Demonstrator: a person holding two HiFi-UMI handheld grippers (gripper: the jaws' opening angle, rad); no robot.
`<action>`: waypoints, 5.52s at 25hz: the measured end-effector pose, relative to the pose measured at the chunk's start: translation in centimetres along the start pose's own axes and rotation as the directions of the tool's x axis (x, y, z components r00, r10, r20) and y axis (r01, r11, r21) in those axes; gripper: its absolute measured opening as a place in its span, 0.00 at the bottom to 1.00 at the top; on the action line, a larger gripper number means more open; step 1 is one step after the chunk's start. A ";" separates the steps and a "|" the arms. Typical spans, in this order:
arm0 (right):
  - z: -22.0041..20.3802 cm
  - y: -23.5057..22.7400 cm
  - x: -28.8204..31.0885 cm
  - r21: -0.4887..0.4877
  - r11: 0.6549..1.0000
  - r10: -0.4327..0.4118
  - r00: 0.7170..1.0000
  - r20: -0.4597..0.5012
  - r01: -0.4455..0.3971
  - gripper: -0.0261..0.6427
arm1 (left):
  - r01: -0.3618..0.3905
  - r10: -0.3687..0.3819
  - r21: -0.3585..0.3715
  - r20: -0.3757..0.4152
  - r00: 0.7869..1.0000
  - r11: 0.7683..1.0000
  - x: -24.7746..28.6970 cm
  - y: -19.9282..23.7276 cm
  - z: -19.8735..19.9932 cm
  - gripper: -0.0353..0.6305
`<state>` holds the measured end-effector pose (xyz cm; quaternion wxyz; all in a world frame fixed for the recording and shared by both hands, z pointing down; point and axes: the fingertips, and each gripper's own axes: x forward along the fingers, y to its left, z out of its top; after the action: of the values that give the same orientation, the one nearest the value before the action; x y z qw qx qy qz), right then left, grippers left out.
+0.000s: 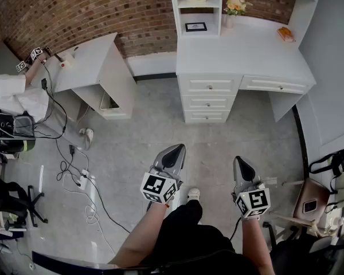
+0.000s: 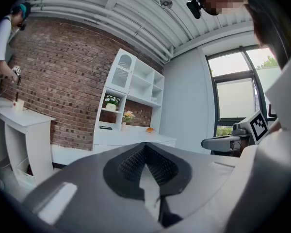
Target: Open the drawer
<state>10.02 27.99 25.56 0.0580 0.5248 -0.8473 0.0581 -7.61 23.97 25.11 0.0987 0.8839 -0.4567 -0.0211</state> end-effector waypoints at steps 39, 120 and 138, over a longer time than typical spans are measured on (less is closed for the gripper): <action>-4.3 -10.0 21.4 0.121 0.991 0.081 0.985 -0.151 -0.063 0.04 | -0.045 0.038 -0.094 -0.076 0.996 0.995 18.8 13.0 -3.0 0.06; -20.4 -18.1 49.6 0.113 0.989 -0.071 0.982 -0.176 0.092 0.22 | 0.010 -0.030 -0.191 -0.102 0.994 0.982 39.7 20.9 -22.6 0.06; -20.7 -18.9 51.0 0.127 0.968 -0.188 0.961 -0.202 0.216 0.20 | 0.042 -0.060 -0.229 -0.073 0.996 0.973 40.7 22.1 -21.9 0.06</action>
<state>5.19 -22.11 54.77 0.1045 0.6039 -0.7731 0.1636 1.10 -18.06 52.98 0.2165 0.8783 -0.4243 -0.0405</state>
